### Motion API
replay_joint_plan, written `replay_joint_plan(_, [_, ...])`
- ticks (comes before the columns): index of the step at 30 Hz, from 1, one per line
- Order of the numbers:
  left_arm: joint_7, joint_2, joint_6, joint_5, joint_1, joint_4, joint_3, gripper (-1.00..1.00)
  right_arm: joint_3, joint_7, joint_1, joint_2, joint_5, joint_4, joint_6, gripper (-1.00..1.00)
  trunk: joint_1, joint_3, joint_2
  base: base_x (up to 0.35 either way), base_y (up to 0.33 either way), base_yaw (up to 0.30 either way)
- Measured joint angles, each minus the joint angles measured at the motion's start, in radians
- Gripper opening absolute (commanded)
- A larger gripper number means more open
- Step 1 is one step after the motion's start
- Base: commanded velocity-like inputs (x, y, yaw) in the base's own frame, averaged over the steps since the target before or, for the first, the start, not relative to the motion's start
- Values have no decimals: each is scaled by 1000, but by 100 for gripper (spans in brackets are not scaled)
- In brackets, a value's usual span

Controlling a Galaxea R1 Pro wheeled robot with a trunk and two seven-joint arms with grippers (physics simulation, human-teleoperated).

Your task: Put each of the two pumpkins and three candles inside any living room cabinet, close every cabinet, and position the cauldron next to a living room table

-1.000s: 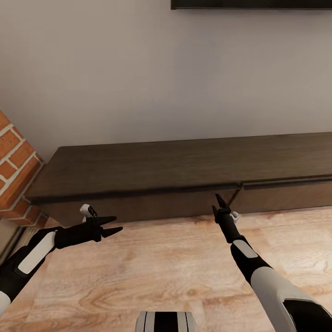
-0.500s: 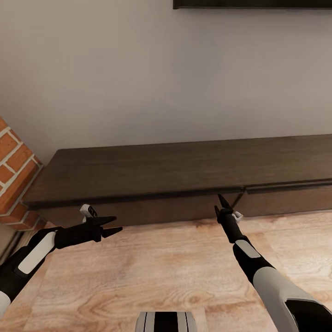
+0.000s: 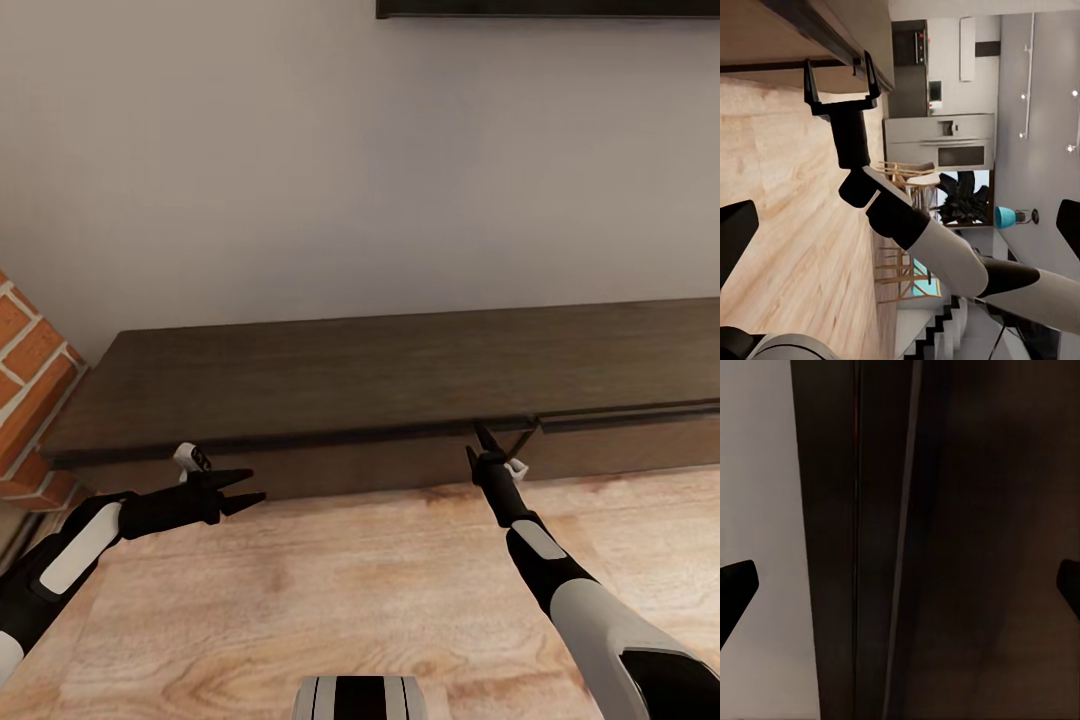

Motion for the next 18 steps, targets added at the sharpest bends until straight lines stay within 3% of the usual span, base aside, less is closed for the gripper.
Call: replay_joint_plan(18, [0, 0, 0, 0, 0, 0, 0, 100, 0, -1, 0, 0, 0, -1, 0, 100, 0, 0, 0, 43, 15, 0])
